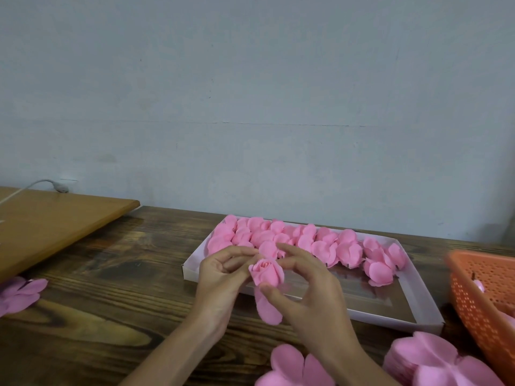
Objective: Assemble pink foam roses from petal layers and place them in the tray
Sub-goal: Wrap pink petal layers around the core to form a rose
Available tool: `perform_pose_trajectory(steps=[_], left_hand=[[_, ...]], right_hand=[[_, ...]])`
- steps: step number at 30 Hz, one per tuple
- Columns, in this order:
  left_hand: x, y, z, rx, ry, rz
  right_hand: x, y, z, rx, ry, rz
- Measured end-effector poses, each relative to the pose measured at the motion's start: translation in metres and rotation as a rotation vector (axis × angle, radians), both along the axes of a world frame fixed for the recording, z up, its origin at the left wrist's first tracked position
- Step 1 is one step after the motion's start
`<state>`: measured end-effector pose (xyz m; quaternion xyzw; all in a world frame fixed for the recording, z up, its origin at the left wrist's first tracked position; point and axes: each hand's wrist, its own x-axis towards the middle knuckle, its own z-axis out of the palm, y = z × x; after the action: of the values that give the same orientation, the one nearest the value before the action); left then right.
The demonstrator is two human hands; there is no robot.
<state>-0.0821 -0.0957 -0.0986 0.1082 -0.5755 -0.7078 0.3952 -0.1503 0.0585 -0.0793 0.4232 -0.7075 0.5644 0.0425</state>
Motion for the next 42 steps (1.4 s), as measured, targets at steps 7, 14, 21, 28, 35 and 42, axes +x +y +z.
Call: perform_pose_trajectory(steps=[7, 14, 21, 28, 35, 42], left_hand=[[0.001, 0.001, 0.004, 0.021, 0.018, -0.080], [0.000, 0.000, 0.005, 0.033, 0.036, -0.121], [-0.003, -0.003, 0.002, 0.087, 0.088, -0.153], [0.000, -0.008, -0.006, -0.143, -0.241, -0.164], [0.000, -0.017, -0.004, 0.134, -0.135, -0.249], [-0.003, -0.015, -0.008, 0.197, -0.170, -0.269]], right_hand=[[0.003, 0.001, 0.002, -0.049, -0.114, 0.111], [0.001, 0.000, -0.001, -0.137, -0.270, 0.175], [-0.003, -0.001, 0.004, -0.214, -0.336, 0.173], [-0.016, 0.002, 0.009, -0.233, -0.417, 0.210], [-0.018, 0.003, 0.014, -0.230, -0.451, 0.212], [-0.019, 0.005, 0.017, -0.196, -0.461, 0.239]])
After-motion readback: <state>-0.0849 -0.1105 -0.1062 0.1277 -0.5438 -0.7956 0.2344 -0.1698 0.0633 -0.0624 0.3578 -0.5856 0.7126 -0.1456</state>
